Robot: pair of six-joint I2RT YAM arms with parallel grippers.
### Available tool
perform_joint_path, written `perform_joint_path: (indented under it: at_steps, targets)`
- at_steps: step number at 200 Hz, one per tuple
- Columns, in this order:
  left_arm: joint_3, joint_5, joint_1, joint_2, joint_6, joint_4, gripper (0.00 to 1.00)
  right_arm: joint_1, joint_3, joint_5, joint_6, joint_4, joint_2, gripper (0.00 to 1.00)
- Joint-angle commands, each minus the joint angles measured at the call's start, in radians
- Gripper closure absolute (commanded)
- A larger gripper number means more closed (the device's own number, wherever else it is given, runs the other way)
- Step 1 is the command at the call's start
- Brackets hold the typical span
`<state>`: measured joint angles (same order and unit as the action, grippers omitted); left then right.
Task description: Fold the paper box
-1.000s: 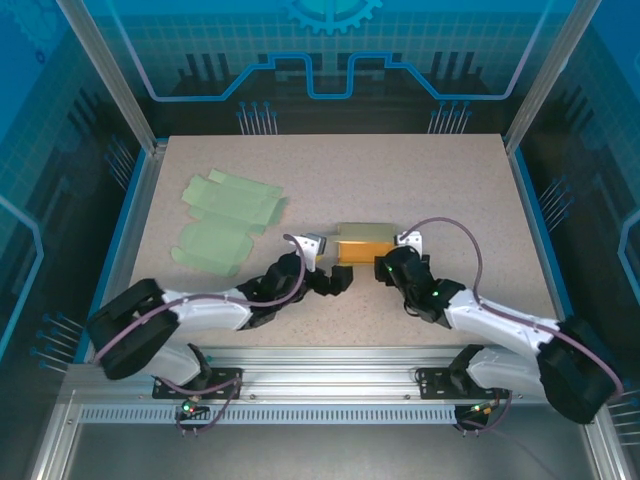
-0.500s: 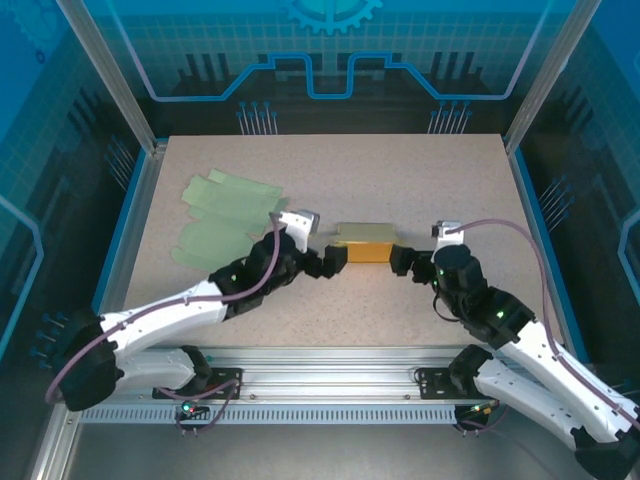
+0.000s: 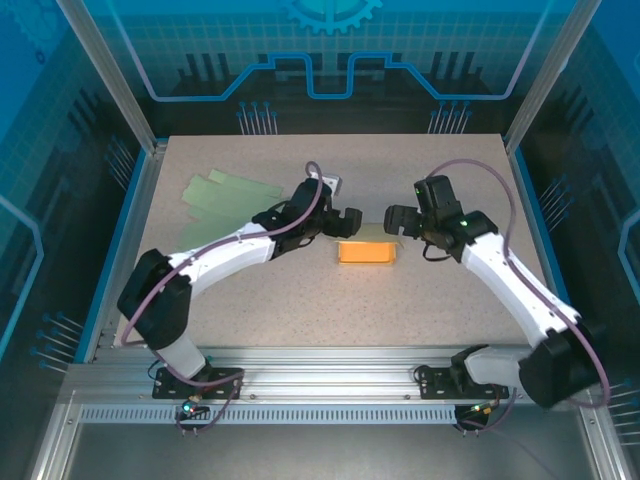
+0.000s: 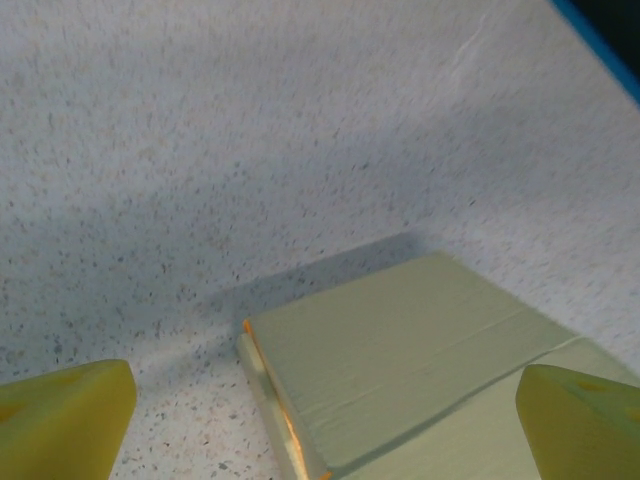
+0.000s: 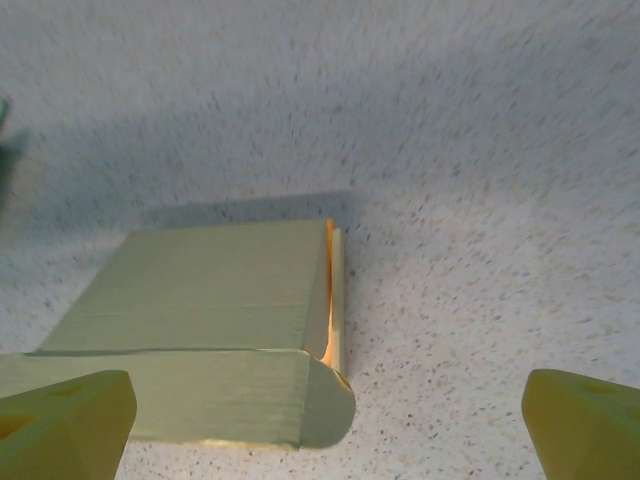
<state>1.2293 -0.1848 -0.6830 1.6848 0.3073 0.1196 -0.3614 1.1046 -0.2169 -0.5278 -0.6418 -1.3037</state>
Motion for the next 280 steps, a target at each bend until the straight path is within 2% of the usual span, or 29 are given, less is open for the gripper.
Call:
perform_joint_path:
  at_steps: [1,44,62,119,193,232,280]
  targets:
    - [0.04,0.022,0.01,0.052,-0.004,0.074,0.01,0.033,0.052,0.124,0.037,-0.034,-0.094,0.04]
    - [0.005,0.058,0.028,0.093,0.027,0.037,0.17,0.07,0.054,0.201,0.047,0.015,-0.229,0.18]
    - [-0.008,0.072,0.034,0.104,0.036,0.028,0.17,0.075,0.045,0.21,0.046,0.032,-0.255,0.22]
    - [-0.067,0.109,0.045,0.136,0.069,-0.001,0.24,0.082,-0.025,0.206,0.038,0.075,-0.283,0.24]
    - [-0.115,0.125,0.046,0.179,0.106,-0.028,0.25,0.084,-0.085,0.198,0.033,0.118,-0.326,0.38]
    - [-0.143,0.128,0.047,0.205,0.128,-0.052,0.28,0.085,-0.108,0.202,0.026,0.142,-0.355,0.41]
    - [-0.184,0.139,0.056,0.22,0.149,-0.076,0.4,0.084,-0.146,0.218,0.009,0.171,-0.374,0.44]
